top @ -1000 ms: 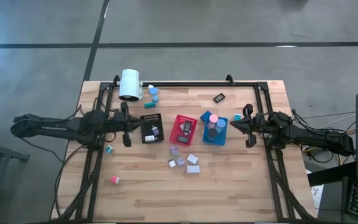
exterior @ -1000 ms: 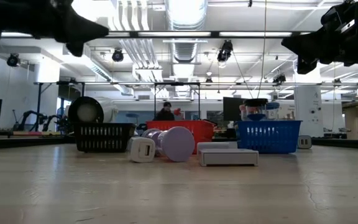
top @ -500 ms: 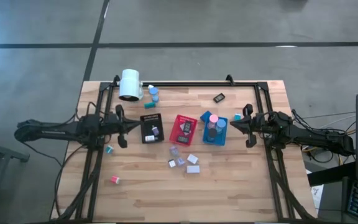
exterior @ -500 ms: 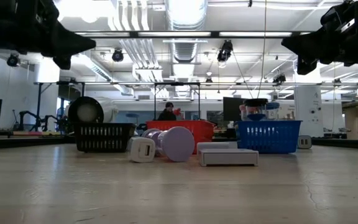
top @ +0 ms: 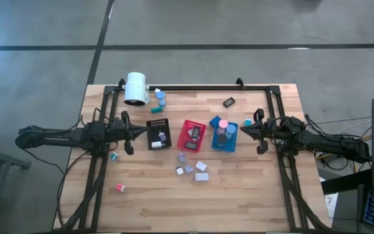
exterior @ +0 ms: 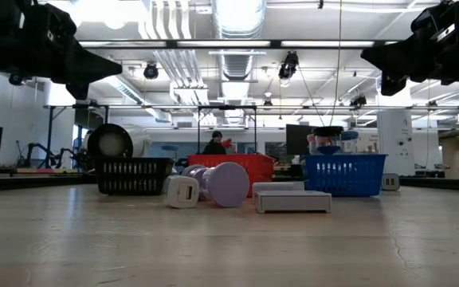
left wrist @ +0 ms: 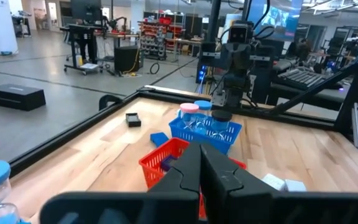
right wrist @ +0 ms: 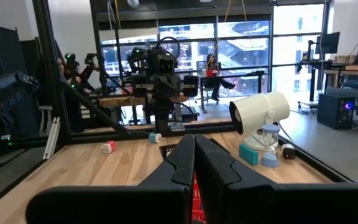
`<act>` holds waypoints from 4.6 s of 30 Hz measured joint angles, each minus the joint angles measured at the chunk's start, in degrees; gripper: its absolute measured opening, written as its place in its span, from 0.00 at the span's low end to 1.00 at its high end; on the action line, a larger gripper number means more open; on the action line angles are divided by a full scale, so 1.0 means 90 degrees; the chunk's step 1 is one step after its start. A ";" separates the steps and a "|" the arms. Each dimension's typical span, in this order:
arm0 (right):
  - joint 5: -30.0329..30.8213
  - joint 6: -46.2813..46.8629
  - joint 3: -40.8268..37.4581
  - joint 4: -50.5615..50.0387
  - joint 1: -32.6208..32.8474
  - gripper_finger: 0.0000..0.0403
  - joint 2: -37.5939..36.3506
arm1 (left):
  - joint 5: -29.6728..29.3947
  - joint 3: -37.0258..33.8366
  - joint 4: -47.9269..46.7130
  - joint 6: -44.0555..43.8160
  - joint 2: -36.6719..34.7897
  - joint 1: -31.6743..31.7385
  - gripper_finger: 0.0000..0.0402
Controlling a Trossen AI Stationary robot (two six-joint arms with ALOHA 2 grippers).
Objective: Pick & Place Office items
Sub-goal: Put the white charger adapter into the black bin
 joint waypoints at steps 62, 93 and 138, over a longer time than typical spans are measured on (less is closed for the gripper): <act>0.2760 0.1051 0.6369 -0.4633 0.3989 0.02 0.7410 | 0.0070 -0.0202 0.0253 0.0421 -0.0039 0.0000 0.04; 0.1549 0.2849 0.9327 -0.7750 0.2712 0.70 1.1166 | 0.0074 -0.0202 0.0228 0.0476 -0.0034 -0.0002 0.03; 0.1238 0.2184 0.9038 -0.7271 0.2724 0.64 1.1302 | 0.0072 -0.0202 0.0213 0.0504 -0.0029 -0.0001 0.03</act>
